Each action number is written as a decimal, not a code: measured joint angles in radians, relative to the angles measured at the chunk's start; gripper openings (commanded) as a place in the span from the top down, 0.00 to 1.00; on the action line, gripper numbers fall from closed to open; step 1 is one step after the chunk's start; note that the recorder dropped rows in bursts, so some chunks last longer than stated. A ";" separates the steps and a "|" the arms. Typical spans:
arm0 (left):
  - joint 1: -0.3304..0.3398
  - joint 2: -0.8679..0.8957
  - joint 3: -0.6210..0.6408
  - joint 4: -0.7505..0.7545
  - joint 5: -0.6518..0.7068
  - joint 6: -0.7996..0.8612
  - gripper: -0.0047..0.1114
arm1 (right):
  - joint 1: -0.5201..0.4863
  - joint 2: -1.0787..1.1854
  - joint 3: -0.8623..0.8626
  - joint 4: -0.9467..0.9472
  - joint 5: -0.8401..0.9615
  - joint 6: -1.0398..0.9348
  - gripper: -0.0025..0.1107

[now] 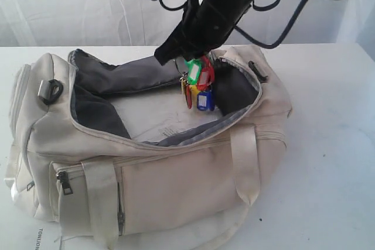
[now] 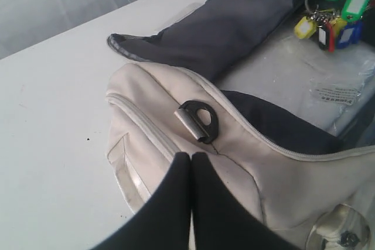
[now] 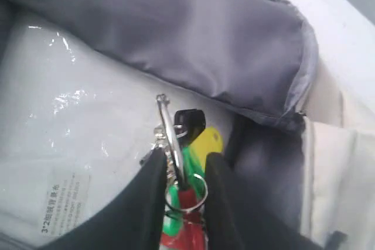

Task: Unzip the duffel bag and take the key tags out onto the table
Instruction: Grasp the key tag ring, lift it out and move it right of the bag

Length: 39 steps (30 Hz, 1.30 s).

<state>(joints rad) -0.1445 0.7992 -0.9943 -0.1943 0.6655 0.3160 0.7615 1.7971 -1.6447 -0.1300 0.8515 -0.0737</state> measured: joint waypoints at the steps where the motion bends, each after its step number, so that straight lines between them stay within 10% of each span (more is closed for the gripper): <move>1: 0.000 0.000 0.000 0.000 0.000 0.000 0.96 | 0.000 -0.017 0.000 0.000 0.009 -0.005 0.98; 32: 0.000 0.000 0.000 -0.010 -0.003 0.000 0.96 | 0.000 -0.849 0.486 0.003 0.231 0.051 0.98; 39: 0.000 0.000 0.000 -0.019 -0.003 0.000 0.96 | 0.000 -0.896 0.647 -0.258 0.226 0.297 0.98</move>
<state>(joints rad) -0.1445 0.7992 -0.9943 -0.2130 0.6621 0.3160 0.7615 0.9014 -0.9981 -0.3879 1.0778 0.2232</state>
